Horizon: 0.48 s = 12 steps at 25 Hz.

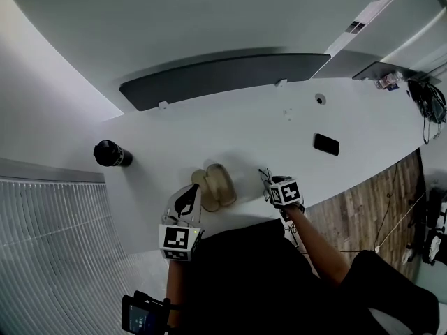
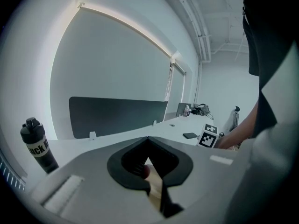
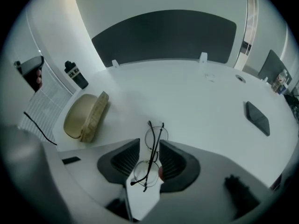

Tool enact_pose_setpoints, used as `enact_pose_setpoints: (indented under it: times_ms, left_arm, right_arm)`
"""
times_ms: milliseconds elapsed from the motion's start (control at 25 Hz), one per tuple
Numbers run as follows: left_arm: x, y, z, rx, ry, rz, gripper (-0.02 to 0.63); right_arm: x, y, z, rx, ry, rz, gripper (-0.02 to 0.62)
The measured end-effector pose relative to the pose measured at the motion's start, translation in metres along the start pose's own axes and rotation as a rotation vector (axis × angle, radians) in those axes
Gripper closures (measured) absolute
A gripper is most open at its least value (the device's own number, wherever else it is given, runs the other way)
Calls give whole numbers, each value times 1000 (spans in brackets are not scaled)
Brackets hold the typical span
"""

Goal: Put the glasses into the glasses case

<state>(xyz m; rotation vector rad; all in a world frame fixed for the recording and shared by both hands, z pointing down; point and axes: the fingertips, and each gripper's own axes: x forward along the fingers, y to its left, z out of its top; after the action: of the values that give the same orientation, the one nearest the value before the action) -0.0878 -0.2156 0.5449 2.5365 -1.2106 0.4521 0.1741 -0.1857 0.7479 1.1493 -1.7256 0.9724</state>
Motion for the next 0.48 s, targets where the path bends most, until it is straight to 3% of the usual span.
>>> enact_pose_setpoints:
  times_ms: [80, 160, 480]
  left_arm:
    - [0, 1, -1, -18, 19, 10, 598]
    - [1, -2, 3, -44, 23, 4, 598]
    - [9, -4, 2, 3, 9, -29, 598]
  right_arm:
    - [9, -3, -8, 16, 33, -18, 466]
    - [12, -8, -13, 35, 46, -44, 574]
    - [-22, 3, 14, 52, -55, -16, 581]
